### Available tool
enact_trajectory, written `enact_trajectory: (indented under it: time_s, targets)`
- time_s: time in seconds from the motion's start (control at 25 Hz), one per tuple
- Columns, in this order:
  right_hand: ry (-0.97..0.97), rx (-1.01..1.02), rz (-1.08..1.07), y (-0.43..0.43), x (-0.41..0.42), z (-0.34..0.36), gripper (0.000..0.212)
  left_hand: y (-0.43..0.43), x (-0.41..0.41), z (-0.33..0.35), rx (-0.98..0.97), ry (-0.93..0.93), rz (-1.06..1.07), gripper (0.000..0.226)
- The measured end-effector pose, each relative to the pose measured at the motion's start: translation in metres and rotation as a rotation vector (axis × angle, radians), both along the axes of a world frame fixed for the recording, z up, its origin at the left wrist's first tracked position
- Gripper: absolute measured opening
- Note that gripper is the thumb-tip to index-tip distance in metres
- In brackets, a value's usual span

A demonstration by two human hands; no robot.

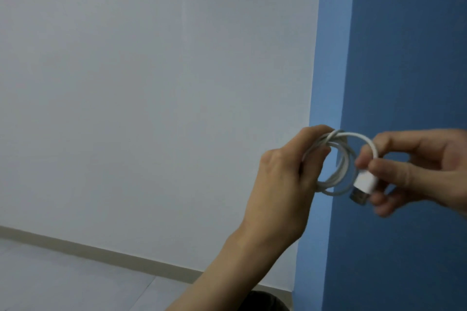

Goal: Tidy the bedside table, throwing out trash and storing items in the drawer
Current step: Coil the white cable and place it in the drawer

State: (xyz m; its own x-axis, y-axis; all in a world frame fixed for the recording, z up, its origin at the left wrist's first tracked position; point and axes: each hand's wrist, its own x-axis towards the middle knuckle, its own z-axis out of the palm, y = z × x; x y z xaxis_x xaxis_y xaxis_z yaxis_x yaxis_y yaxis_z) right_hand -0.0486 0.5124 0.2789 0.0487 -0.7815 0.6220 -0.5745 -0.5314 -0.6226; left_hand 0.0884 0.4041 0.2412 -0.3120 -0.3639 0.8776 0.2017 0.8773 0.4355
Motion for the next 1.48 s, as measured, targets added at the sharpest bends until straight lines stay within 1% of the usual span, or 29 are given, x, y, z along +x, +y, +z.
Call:
enact_trajectory:
  time_s: [0.08, 0.2, 0.28, 0.36, 0.48, 0.52, 0.56, 0.64, 0.72, 0.8, 0.84, 0.88, 0.92, 1.0, 1.04, 1.08, 1.12, 1.16, 1.24, 1.28, 1.36, 1.48]
  targets:
    - [-0.014, -0.145, 0.005, -0.004, 0.011, -0.005, 0.053, 0.003, -0.001, 0.002, 0.018, 0.026, -0.021, 0.018]
    - [0.044, -0.355, -0.157, -0.007, 0.020, -0.014, 0.040, 0.008, -0.002, 0.004, -0.002, 0.013, -0.022, 0.019]
    - [0.009, -0.431, -0.206, -0.010, 0.023, -0.018, 0.033, 0.010, -0.001, 0.005, -0.013, 0.000, -0.019, 0.019]
    - [-0.088, -0.452, -0.205, -0.013, 0.026, -0.021, 0.036, 0.009, -0.001, 0.006, -0.016, -0.002, -0.026, 0.019]
    - [-0.315, -0.430, -0.168, -0.017, 0.029, -0.025, 0.047, 0.009, -0.002, 0.007, -0.006, -0.021, -0.060, 0.019]
    - [-0.333, -0.425, -0.181, -0.016, 0.029, -0.025, 0.047, 0.009, -0.003, 0.007, -0.004, -0.029, -0.073, 0.019]
    - [-0.294, -0.433, -0.226, -0.015, 0.029, -0.025, 0.045, 0.010, -0.003, 0.007, 0.001, -0.030, -0.087, 0.020]
    - [-0.139, -0.496, -0.338, -0.016, 0.028, -0.025, 0.037, 0.009, -0.003, 0.007, 0.025, 0.002, -0.118, 0.019]
    - [-0.045, -0.529, -0.379, -0.018, 0.023, -0.027, 0.031, 0.006, 0.000, 0.008, 0.029, 0.031, -0.120, 0.018]
    - [-0.078, -0.450, -0.265, -0.023, 0.016, -0.028, 0.040, 0.006, 0.001, 0.006, 0.003, 0.007, -0.134, 0.018]
    - [-0.119, -0.365, -0.196, -0.026, 0.014, -0.028, 0.044, 0.007, 0.001, 0.005, -0.003, -0.017, -0.161, 0.019]
    - [-0.115, -0.296, -0.165, -0.028, 0.013, -0.028, 0.041, 0.008, 0.001, 0.004, -0.004, -0.040, -0.190, 0.020]
    - [-0.037, -0.265, -0.195, -0.029, 0.013, -0.026, 0.031, 0.009, 0.001, 0.003, -0.007, -0.054, -0.206, 0.020]
    - [0.134, -0.286, -0.288, -0.027, 0.015, -0.021, 0.012, 0.008, 0.003, 0.002, -0.020, -0.048, -0.189, 0.017]
    - [0.192, -0.315, -0.328, -0.026, 0.015, -0.020, 0.016, 0.007, 0.005, 0.004, -0.025, -0.028, -0.174, 0.016]
    - [0.248, -0.329, -0.338, -0.024, 0.014, -0.018, 0.033, 0.003, 0.007, 0.006, -0.021, 0.001, -0.164, 0.016]
    - [0.286, -0.327, -0.321, -0.021, 0.014, -0.016, 0.045, 0.000, 0.009, 0.008, -0.002, 0.035, -0.157, 0.016]
    - [0.312, -0.309, -0.294, -0.017, 0.012, -0.015, 0.048, -0.005, 0.013, 0.010, 0.022, 0.068, -0.148, 0.017]
    - [0.287, -0.235, -0.245, -0.007, 0.008, -0.017, 0.042, -0.012, 0.018, 0.011, 0.047, 0.088, -0.132, 0.016]
    - [0.241, -0.217, -0.230, -0.003, 0.004, -0.019, 0.042, -0.015, 0.020, 0.009, 0.041, 0.069, -0.128, 0.016]
    - [0.222, -0.196, -0.239, 0.003, -0.002, -0.023, 0.047, -0.016, 0.023, 0.002, 0.010, 0.021, -0.118, 0.015]
    - [0.324, -0.136, -0.279, 0.008, 0.000, -0.025, 0.049, -0.019, 0.021, -0.005, -0.009, 0.006, -0.075, 0.014]
